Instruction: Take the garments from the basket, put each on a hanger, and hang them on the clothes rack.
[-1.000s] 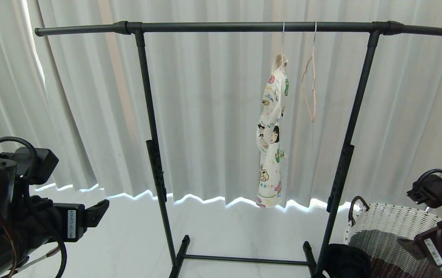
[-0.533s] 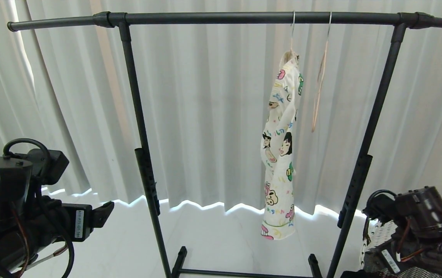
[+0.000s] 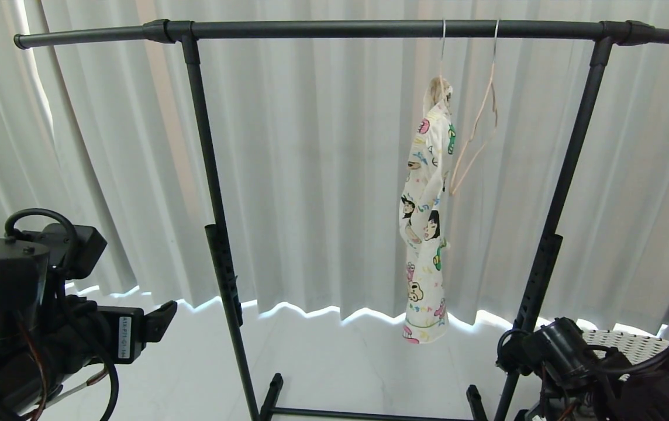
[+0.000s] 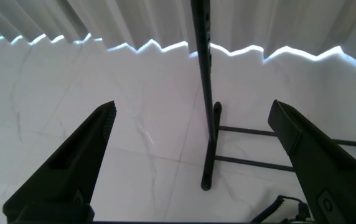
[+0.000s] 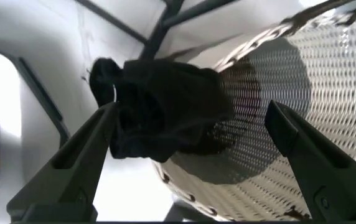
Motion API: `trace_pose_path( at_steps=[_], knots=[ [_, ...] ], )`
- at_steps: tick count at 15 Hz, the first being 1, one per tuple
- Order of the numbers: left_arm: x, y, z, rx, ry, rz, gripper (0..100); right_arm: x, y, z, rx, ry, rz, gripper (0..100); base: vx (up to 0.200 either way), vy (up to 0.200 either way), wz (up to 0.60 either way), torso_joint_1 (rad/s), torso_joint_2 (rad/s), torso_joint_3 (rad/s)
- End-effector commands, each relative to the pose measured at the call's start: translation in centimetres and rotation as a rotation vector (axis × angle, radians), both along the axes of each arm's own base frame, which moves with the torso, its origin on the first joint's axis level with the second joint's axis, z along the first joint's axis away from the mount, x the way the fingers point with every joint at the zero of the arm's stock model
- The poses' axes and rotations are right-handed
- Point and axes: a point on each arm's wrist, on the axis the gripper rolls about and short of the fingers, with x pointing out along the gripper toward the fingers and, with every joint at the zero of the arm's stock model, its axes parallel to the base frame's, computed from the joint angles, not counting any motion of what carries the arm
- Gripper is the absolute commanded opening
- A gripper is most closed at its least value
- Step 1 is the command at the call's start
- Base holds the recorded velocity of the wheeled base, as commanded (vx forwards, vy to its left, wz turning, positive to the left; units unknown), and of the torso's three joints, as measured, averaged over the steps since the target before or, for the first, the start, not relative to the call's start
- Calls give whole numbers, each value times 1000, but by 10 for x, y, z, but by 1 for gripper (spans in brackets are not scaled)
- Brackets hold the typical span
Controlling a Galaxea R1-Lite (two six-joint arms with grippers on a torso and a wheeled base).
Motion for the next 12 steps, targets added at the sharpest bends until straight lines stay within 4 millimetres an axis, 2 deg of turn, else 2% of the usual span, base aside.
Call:
trace_pose_path(
  at_steps=[1, 5, 10, 11, 12],
  knots=[
    [-2, 1, -3, 11, 6, 14, 100, 1, -3, -12, -28, 48, -15, 100, 0, 0, 0, 0, 0, 0],
    [-4, 2, -6, 18, 12, 20, 100, 12, -16, -22, -104, 40, -105, 100, 0, 0, 0, 0, 0, 0],
    [-4, 2, -6, 19, 13, 21, 100, 23, -17, -36, -110, -15, -138, 100, 0, 0, 0, 0, 0, 0],
    [-4, 2, -8, 21, 17, 21, 100, 23, -17, -38, -121, -15, -143, 0, 0, 0, 0, 0, 0, 0],
    [-5, 2, -9, 25, 22, 25, 100, 23, -17, -38, -121, -15, -143, 0, 0, 0, 0, 0, 0, 0]
  ],
)
